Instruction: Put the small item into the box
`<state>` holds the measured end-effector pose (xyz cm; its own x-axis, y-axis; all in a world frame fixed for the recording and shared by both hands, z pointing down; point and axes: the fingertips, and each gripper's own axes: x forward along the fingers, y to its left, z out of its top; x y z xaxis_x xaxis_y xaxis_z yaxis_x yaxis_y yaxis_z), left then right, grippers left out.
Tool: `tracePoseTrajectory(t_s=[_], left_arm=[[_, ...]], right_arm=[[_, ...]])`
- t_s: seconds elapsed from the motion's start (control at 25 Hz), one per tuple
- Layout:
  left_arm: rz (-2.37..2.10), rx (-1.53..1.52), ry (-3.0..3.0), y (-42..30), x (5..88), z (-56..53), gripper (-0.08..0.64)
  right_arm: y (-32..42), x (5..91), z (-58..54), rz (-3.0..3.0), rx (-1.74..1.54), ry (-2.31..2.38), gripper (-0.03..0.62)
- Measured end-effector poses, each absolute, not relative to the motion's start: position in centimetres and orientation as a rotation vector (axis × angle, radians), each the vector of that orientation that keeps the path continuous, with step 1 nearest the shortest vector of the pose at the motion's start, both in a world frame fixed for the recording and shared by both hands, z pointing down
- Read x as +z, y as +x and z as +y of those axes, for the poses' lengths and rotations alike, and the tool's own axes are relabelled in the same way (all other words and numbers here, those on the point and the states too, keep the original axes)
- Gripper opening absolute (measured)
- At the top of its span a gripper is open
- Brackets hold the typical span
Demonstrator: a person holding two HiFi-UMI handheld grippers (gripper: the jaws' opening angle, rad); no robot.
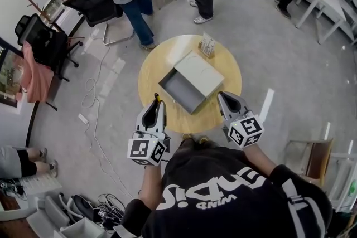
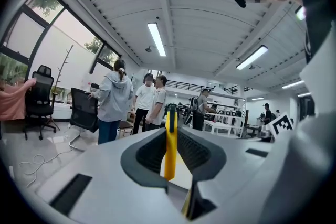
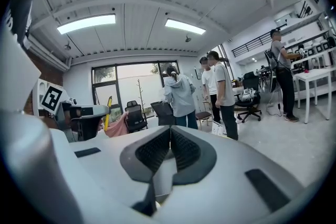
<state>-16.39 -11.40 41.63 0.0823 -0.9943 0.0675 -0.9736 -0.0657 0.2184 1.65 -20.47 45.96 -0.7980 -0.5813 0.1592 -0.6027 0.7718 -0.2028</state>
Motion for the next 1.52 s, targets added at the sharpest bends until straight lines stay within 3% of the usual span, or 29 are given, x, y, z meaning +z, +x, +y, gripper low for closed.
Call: tracePoseTrajectory(t_s=[0.48, 1.52], left_arm=[[-1.883, -0.111, 2.223, -18.8, 42.7, -14.5, 0.071], [-1.562, 0.717, 2.489, -17.5, 56.5, -22.0, 0.071]], right_arm=[[-0.9, 45.8, -21.6, -2.866, 0.383, 1.028, 0.003], [-1.9, 46.6, -24.7, -2.815, 0.387, 1.07, 0.004]])
